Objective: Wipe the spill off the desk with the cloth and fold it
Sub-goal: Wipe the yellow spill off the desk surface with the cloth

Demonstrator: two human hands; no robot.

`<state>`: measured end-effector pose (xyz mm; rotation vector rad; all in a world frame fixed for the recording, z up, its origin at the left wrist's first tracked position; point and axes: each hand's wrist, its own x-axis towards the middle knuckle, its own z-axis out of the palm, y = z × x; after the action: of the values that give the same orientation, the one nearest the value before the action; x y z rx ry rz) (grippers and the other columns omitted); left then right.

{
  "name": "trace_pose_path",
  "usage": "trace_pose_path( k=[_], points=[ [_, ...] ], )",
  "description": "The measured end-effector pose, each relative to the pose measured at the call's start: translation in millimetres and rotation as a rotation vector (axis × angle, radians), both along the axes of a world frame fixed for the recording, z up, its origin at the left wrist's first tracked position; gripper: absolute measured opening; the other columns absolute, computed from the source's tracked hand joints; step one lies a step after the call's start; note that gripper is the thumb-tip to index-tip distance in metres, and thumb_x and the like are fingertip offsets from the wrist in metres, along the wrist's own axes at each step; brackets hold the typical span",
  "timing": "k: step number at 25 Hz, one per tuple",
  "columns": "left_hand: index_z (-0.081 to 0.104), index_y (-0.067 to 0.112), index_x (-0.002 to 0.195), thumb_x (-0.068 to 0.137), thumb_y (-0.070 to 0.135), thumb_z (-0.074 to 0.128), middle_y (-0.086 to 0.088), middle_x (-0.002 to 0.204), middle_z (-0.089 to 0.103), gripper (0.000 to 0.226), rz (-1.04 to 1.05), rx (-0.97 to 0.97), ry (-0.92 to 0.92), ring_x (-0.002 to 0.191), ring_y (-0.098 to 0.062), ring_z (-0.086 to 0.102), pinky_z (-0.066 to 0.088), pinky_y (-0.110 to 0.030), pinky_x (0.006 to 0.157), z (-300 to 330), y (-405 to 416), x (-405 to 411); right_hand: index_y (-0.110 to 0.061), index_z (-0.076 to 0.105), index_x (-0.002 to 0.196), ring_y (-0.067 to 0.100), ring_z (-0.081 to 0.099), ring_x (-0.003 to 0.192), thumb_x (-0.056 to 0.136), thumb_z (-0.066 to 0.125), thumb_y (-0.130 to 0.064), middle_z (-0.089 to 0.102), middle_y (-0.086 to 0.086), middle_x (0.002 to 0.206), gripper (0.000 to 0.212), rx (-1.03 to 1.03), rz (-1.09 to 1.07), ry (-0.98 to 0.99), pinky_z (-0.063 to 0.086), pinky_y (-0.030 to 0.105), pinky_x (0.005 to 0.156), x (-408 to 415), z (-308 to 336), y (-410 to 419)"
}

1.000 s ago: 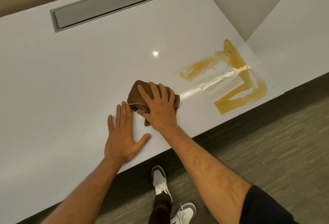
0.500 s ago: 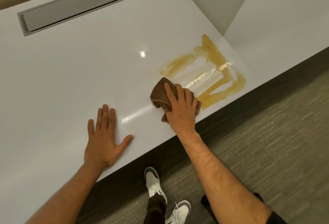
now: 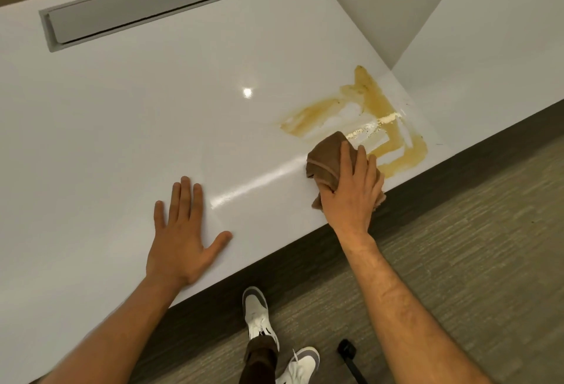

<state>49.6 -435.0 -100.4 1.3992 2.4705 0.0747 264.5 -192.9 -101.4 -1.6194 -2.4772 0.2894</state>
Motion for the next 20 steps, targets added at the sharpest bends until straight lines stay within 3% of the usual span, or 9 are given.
trace_pose_path(
  k=[6,10,14,18,20],
  points=[
    [-0.017,0.017,0.165,0.092,0.085,0.015,-0.005,0.174,-0.024,0.105,-0.001,0.024,0.003,0.161,-0.023,-0.019,0.0,-0.059,0.13,-4,-1,-1,-0.023,0.016,0.161,0.04,0.024,0.15,0.087,0.057,-0.069,0.028,0.016,0.163,0.096,0.023,-0.045,0.012,0.02,0.063,0.12,-42,3,17],
    [-0.014,0.016,0.166,0.093,0.084,0.018,-0.005,0.174,-0.022,0.105,0.005,0.031,0.002,0.162,-0.023,-0.018,0.003,-0.06,0.129,-7,-2,-2,-0.022,0.013,0.162,0.035,0.016,0.154,0.095,0.06,-0.051,0.022,0.014,0.167,0.087,-0.031,0.056,0.016,0.014,0.061,0.122,-88,6,35],
    [-0.015,0.016,0.165,0.093,0.083,0.021,-0.006,0.174,-0.022,0.105,-0.006,0.032,0.004,0.162,-0.023,-0.018,0.003,-0.06,0.129,-8,-2,-2,-0.022,0.024,0.16,0.032,0.02,0.154,0.095,0.063,-0.029,0.028,0.01,0.166,0.076,-0.102,0.197,0.117,0.012,0.056,0.123,-120,8,42],
    [-0.016,0.017,0.165,0.092,0.084,0.021,-0.004,0.174,-0.023,0.106,-0.002,0.033,-0.013,0.161,-0.021,-0.02,0.0,-0.059,0.13,-8,-2,-2,-0.021,0.034,0.158,0.033,0.031,0.148,0.089,0.063,-0.019,0.039,0.008,0.16,0.075,-0.129,0.447,0.177,0.018,0.056,0.12,-133,11,6],
    [-0.017,0.018,0.165,0.091,0.085,0.019,-0.003,0.174,-0.024,0.107,0.006,0.033,-0.024,0.161,-0.02,-0.021,-0.002,-0.057,0.13,-8,-2,-2,-0.023,0.033,0.158,0.032,0.035,0.145,0.087,0.064,-0.023,0.042,0.007,0.157,0.077,-0.12,0.547,0.188,0.023,0.056,0.117,-129,7,-25]
  ],
)
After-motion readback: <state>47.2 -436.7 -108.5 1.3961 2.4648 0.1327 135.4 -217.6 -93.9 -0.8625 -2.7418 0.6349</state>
